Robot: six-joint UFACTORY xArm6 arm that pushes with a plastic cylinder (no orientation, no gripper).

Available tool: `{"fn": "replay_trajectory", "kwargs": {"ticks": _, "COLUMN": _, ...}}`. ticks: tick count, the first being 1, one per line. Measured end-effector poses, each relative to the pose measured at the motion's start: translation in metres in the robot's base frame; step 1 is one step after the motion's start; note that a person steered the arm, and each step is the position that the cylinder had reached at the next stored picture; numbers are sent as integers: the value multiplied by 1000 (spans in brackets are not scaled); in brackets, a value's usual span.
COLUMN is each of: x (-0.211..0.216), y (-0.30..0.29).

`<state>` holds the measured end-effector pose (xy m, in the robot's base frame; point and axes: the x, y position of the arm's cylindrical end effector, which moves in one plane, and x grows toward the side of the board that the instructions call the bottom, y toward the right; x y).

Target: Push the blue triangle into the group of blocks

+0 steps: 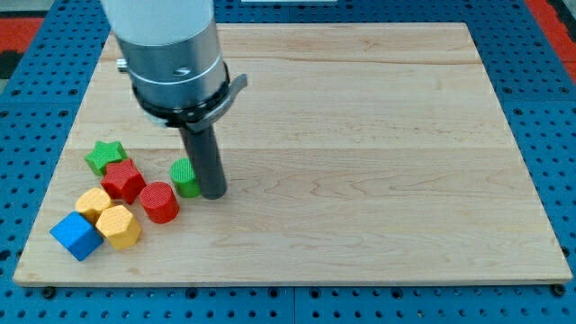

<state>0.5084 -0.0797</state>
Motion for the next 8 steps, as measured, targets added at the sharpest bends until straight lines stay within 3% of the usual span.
{"fn": "replay_trajectory", "kwargs": {"ticks": 1, "x": -14, "y": 21}}
{"fn": "replay_trajectory", "kwargs": {"ticks": 4, "x": -17, "y": -94}}
{"fn": "replay_trajectory", "kwargs": {"ticks": 5, "x": -50, "y": -37}}
{"fn": "replay_trajectory", "kwargs": {"ticks": 8, "x": -249, "y": -21}}
